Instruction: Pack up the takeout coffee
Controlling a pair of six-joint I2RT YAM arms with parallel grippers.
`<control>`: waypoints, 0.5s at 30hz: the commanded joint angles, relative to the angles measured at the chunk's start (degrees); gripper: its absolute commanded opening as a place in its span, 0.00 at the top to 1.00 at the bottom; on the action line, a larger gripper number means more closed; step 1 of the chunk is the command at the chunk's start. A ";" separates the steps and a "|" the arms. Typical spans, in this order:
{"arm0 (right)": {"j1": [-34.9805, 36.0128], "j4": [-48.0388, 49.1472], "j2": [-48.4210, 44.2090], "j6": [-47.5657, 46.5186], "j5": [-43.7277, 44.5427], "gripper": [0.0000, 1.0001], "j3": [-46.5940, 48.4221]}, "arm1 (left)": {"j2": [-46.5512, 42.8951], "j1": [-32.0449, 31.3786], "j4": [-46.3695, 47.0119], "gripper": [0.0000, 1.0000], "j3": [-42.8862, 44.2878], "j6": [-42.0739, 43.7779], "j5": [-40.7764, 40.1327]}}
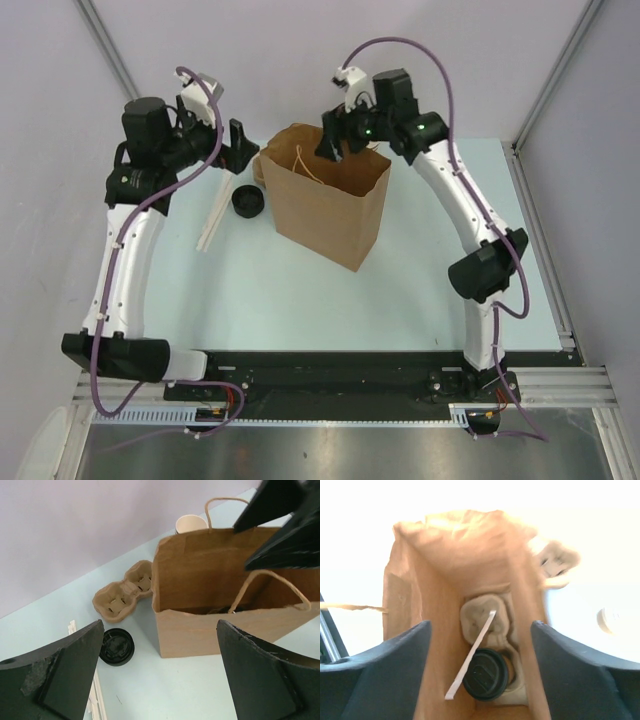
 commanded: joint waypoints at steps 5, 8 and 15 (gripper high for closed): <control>-7.32 6.50 -15.57 5.71 -1.10 0.00 -0.32 | 9.09 2.42 -16.57 0.01 18.07 -3.13 -3.42; -9.69 7.03 -22.15 5.71 0.39 0.00 -7.34 | 10.33 3.12 -19.40 0.01 20.20 -3.66 -4.83; -15.84 5.36 -39.02 7.03 4.52 0.00 -27.02 | 8.31 3.91 -20.90 0.00 15.99 -1.20 -3.35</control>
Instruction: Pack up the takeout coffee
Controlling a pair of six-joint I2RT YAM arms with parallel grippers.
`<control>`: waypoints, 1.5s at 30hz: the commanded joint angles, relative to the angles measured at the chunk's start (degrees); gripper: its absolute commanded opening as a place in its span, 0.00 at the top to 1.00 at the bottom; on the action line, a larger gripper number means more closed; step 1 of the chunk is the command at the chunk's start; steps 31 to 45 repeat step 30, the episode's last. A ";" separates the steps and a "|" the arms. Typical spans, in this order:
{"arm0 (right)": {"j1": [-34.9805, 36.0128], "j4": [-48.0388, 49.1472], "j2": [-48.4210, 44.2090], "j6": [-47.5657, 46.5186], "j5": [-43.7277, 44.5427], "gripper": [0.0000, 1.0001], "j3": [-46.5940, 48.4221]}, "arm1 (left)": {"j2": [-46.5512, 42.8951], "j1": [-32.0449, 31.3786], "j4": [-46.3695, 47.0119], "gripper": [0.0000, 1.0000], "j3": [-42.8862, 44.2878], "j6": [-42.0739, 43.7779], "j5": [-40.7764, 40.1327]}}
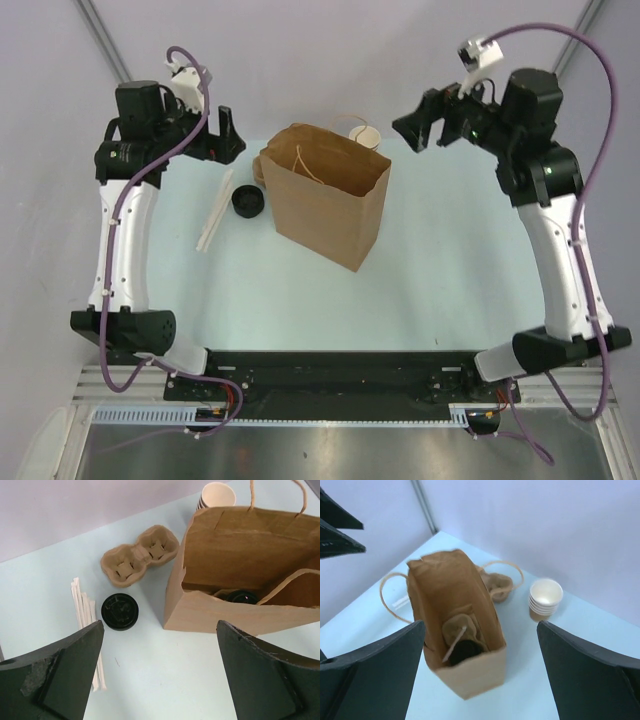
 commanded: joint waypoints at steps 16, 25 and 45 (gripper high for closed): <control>-11.55 -6.14 -28.47 -1.34 4.38 0.00 -49.04 | -19.80 0.28 5.34 0.01 -44.42 5.58 -5.84; -11.73 -1.84 -40.60 -2.23 5.78 0.00 -60.76 | -32.30 0.28 10.35 0.00 -59.65 9.80 -10.23; -11.73 -2.19 -46.66 -2.85 6.05 0.00 -62.61 | -37.31 0.28 12.11 0.00 -61.34 11.38 -13.92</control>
